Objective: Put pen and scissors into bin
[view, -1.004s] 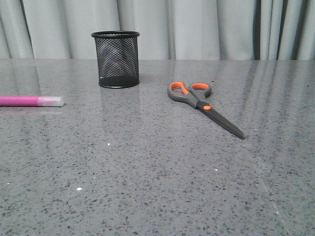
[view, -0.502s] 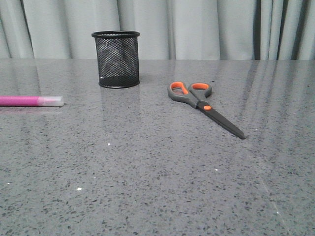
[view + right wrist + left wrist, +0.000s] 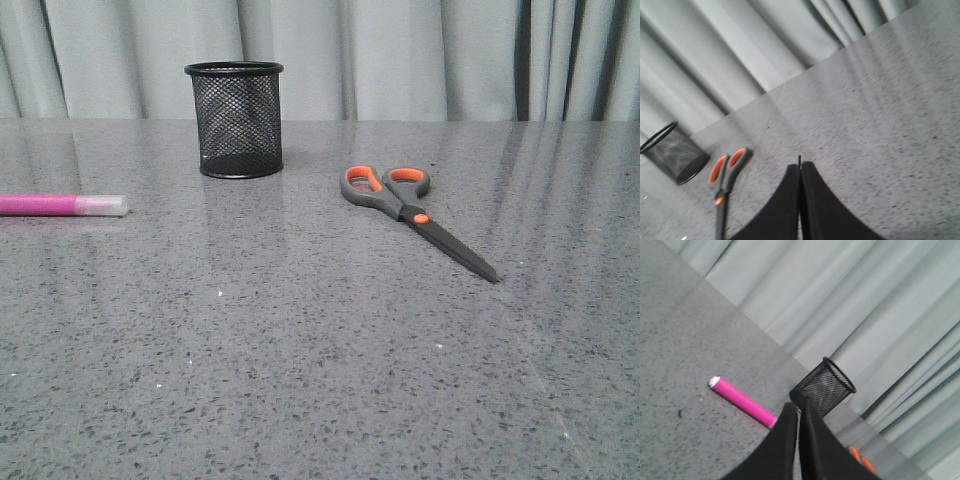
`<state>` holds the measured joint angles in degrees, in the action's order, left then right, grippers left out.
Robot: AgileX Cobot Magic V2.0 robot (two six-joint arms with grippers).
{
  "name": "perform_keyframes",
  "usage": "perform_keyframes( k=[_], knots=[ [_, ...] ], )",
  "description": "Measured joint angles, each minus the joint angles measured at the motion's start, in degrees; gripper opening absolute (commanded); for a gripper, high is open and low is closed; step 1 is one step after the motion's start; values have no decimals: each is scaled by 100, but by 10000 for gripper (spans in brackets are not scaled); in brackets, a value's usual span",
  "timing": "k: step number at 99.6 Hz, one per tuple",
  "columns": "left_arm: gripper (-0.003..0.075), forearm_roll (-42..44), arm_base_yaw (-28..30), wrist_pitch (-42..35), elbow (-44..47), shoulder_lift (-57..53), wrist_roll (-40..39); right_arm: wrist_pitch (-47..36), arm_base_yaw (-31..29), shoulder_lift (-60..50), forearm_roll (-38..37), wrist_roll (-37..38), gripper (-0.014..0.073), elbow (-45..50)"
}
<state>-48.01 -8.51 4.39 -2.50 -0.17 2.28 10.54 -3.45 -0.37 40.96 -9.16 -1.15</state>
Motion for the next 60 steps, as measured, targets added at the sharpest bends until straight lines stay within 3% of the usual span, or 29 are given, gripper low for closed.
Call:
perform_keyframes(
  k=[23, 42, 60],
  knots=[
    [-22, 785, 0, 720, -1069, 543, -4, 842, 0, 750, -288, -10, -46, -905],
    [-22, 2005, 0, 2046, -2389, 1853, 59, 1694, 0, 2058, -907, -10, -47, -1956],
    [-22, 2478, 0, 3232, -3627, 3012, 611, 2819, 0, 3360, -1249, -116, -47, -3109]
  ],
)
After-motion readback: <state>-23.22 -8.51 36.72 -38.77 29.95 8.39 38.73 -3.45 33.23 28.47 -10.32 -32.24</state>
